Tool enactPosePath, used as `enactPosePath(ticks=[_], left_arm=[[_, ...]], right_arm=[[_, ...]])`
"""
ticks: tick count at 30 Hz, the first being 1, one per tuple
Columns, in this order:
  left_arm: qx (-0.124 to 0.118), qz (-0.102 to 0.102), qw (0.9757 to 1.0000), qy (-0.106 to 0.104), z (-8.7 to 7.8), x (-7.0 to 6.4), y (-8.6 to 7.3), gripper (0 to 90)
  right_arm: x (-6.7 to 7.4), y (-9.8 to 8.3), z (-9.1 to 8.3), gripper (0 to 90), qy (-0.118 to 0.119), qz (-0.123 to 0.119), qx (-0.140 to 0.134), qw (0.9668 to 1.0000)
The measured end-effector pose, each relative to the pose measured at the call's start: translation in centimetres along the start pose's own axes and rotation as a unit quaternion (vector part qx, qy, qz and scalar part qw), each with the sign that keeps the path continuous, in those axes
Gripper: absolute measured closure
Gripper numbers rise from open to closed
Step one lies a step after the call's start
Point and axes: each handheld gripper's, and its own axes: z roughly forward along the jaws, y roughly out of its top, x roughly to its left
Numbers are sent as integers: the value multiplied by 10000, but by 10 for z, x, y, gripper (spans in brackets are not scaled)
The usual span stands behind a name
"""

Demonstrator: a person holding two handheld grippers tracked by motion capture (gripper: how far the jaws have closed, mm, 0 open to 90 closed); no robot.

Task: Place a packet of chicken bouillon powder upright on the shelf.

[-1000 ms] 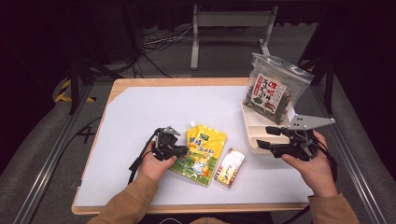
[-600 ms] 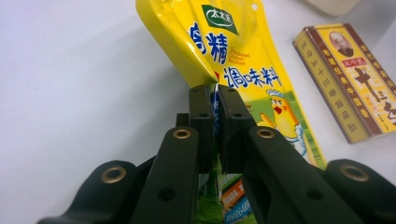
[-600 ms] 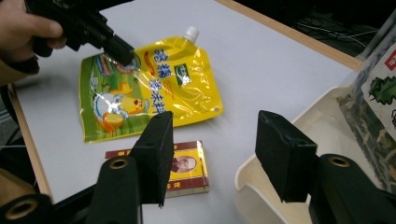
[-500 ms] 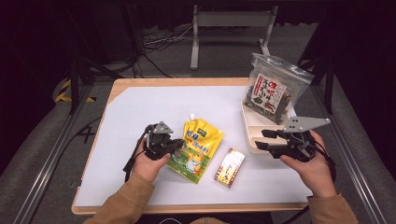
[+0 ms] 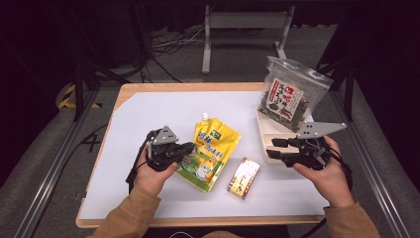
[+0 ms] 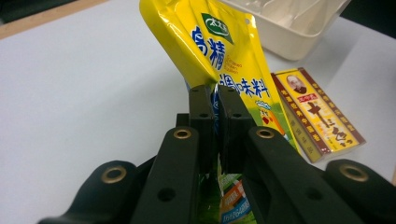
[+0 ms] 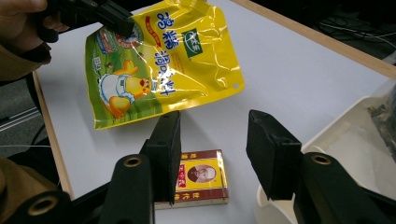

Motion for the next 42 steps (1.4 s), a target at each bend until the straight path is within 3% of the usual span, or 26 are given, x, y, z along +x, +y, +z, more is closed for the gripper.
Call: enactPosePath(ticks=[11,13,23,27,30,36,41,42], left_arm=[[-326,41,9994,-95,-14,-4,4,859],[-456,158,9988,-111,-19,-6,6,859],[-951,265,9947,-292,-34,-19,8,859],[-1032,279,9936,-367,-36,-21,8,859],[-1065,323,9929,-408,-36,-23,9,859],[-1094,386,9925,-396,-36,-26,9,859],[-1133,383,9918,-454,-36,-28,9,859],[-1161,459,9912,-443,-36,-28,9,859]], right_arm=[[3,16,13,494,221,154,139,9995],[3,20,17,485,236,186,169,9994],[-5,33,32,444,604,642,11,9961],[-7,34,38,437,643,713,67,9954],[-7,35,47,410,806,778,73,9937],[-6,37,63,407,974,704,98,9927],[-8,37,72,408,1152,800,134,9900],[-9,37,75,408,1218,836,135,9889]])
